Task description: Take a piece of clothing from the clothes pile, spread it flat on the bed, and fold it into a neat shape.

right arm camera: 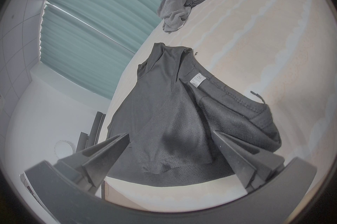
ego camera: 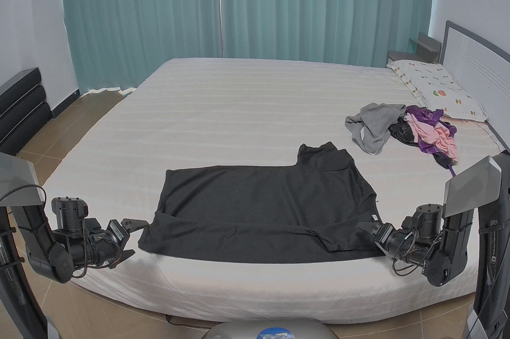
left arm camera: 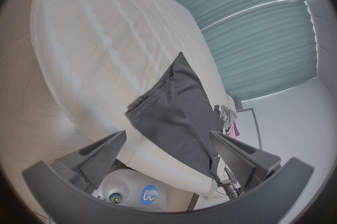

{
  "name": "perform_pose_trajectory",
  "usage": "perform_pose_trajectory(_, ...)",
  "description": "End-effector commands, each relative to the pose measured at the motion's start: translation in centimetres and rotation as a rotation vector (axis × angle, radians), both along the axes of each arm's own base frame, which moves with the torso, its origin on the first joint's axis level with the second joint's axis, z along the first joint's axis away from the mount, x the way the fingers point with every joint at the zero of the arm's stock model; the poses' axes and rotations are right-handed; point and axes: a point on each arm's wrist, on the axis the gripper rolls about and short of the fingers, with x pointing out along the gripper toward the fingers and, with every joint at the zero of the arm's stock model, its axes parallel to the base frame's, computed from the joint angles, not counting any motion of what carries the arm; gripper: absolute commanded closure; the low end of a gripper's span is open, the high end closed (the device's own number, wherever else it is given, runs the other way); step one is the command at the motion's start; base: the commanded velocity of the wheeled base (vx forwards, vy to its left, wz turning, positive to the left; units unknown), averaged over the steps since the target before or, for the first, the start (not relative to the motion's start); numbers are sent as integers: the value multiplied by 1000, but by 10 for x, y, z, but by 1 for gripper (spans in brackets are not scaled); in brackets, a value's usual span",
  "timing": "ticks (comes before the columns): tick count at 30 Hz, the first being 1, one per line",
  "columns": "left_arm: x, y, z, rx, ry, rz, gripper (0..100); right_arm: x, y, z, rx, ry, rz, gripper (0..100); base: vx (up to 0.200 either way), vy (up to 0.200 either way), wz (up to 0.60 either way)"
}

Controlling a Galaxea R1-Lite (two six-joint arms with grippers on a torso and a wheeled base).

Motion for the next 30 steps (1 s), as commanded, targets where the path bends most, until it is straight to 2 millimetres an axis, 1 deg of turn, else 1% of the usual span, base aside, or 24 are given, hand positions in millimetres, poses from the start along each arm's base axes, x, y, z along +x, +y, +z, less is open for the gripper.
perform_pose_trajectory(1,-1,0,-2,-1,2,1,0,0,0,-4,-4,3,1,0,0,0,0)
perform_pose_trajectory(2,0,0,-3,0,-8,1,0,0,0,-5,-6,7,2,0,0,0,0)
perform_pose_trajectory(3,-1,0,-3,0,-11,3,0,-1,-1,-6,-9,7,2,100,0,0,0)
perform_pose_trajectory(11,-1,0,-3,0,-18,4,0,-7,-6,2,-14,9,-17,100,0,0,0)
perform_pose_trajectory(12,-1,0,-3,0,-18,4,0,-8,-8,6,-11,1,-21,100,0,0,0)
perform_pose_trajectory(16,-1,0,-3,-1,-18,3,0,-16,-11,15,-3,5,-28,100,0,0,0)
perform_pose_trajectory(25,-1,0,-3,-2,-17,4,0,-24,-17,15,3,36,-31,100,0,0,0)
perform_pose_trajectory(30,-1,0,-3,-2,-19,4,0,-25,-18,14,4,42,-30,100,0,0,0)
